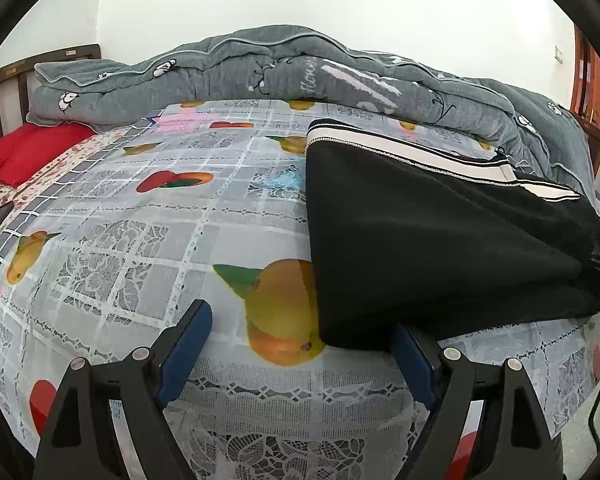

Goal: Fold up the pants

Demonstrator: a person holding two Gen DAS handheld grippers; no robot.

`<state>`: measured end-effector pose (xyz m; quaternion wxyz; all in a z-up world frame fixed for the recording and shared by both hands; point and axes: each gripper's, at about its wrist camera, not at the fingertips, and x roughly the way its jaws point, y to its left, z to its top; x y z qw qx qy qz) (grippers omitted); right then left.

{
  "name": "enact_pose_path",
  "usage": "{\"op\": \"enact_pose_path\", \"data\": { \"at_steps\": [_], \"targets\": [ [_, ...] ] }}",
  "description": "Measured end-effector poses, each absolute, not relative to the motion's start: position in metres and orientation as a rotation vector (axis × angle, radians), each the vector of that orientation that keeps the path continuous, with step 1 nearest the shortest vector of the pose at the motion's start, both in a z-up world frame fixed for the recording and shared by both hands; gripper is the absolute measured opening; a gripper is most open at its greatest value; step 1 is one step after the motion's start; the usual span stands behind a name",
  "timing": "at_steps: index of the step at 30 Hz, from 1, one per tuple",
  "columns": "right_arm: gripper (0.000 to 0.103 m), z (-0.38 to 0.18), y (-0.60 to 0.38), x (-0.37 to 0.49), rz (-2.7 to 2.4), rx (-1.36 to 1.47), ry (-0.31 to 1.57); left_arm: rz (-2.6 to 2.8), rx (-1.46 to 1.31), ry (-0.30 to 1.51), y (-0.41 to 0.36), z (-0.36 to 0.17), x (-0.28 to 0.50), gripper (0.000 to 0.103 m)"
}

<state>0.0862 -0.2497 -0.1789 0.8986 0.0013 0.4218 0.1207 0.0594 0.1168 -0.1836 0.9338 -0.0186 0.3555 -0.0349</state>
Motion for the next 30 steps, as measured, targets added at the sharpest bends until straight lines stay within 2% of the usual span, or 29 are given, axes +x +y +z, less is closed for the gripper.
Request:
{"op": "enact_pose_path", "data": {
  "at_steps": [3, 4, 5, 12, 15, 18, 21, 23, 27, 29, 30],
  "targets": [
    [0.036, -0.185, -0.25, 0.096, 0.25, 0.042, 0.885, -0.073, -0.013, 0.71, 0.114, -0.183, 0.056, 0.086],
    [0.021, -0.184, -0.249, 0.097, 0.249, 0.04, 0.886, -0.071, -0.005, 0.708, 0.114, -0.184, 0.055, 0.087],
    [0.017, -0.182, -0.249, 0.096, 0.251, 0.033, 0.877, -0.066, -0.005, 0.707, 0.115, -0.185, 0.056, 0.088],
    [0.015, -0.138, -0.264, 0.06, 0.327, 0.17, 0.756, -0.057, -0.02, 0.707, 0.12, -0.186, 0.055, 0.088],
    [0.016, -0.148, -0.258, 0.052, 0.291, 0.085, 0.764, -0.066, -0.026, 0.711, 0.121, -0.185, 0.055, 0.088],
    [0.018, -0.179, -0.261, 0.064, 0.266, 0.093, 0.873, -0.073, -0.022, 0.712, 0.122, -0.185, 0.054, 0.088],
    [0.019, -0.169, -0.264, 0.053, 0.279, 0.102, 0.839, -0.072, -0.024, 0.714, 0.124, -0.183, 0.051, 0.088],
    [0.027, -0.159, -0.266, 0.045, 0.285, 0.075, 0.821, -0.078, -0.033, 0.717, 0.126, -0.183, 0.05, 0.088],
    [0.031, -0.142, -0.275, 0.032, 0.331, 0.062, 0.804, -0.064, -0.033, 0.717, 0.123, -0.184, 0.052, 0.088],
    [0.046, -0.134, -0.28, 0.026, 0.369, 0.104, 0.776, -0.058, -0.036, 0.717, 0.122, -0.185, 0.053, 0.088],
    [0.05, -0.133, -0.282, 0.025, 0.386, 0.127, 0.763, -0.057, -0.037, 0.718, 0.122, -0.185, 0.053, 0.088]
  ]
}}
